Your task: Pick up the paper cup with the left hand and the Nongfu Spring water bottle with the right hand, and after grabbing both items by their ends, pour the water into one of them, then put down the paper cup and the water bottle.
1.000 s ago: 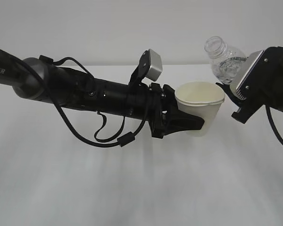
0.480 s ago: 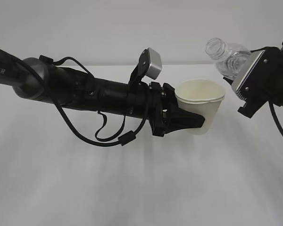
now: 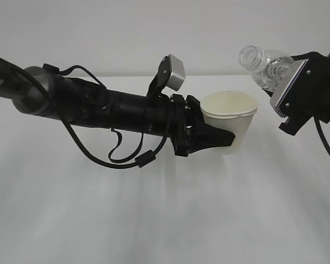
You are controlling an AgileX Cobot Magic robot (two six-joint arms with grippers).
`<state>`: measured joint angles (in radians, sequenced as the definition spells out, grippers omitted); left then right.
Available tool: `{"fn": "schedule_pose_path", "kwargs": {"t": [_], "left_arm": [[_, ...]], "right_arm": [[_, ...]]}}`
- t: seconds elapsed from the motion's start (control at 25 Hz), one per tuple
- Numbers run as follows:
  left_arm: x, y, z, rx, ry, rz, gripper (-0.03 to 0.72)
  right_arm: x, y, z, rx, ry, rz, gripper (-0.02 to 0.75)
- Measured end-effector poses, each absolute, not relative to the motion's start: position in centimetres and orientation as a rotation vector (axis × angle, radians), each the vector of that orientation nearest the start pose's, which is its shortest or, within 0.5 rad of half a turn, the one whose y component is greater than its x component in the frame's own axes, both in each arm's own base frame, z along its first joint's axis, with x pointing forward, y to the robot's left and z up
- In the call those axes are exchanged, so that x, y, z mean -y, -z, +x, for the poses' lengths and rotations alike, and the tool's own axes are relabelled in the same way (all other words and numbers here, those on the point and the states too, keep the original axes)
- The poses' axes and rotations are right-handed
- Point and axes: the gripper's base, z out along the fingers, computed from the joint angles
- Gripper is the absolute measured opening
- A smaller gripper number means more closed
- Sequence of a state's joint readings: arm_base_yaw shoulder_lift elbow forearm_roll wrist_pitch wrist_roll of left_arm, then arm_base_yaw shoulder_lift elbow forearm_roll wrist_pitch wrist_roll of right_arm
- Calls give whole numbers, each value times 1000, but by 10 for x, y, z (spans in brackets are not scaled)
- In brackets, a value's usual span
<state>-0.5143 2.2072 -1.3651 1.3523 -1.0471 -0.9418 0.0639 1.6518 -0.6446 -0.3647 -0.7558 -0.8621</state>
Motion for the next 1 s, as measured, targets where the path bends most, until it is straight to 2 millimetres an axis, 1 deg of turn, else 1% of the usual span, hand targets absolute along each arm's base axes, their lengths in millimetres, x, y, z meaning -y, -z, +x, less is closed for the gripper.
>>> {"fn": "schedule_pose_path", "kwargs": {"t": [0.32, 0.6, 1.0], "left_arm": [[281, -152, 349, -1479, 1168, 1270, 435], [280, -149, 347, -1475, 1155, 1327, 435], [280, -149, 346, -1474, 1153, 1336, 435]], "right_arm": [[-43, -200, 315, -1328, 591, -1178, 473], [-43, -200, 315, -1296, 630, -1215, 473], [-43, -201, 315, -1250, 685, -1265, 473]]}}
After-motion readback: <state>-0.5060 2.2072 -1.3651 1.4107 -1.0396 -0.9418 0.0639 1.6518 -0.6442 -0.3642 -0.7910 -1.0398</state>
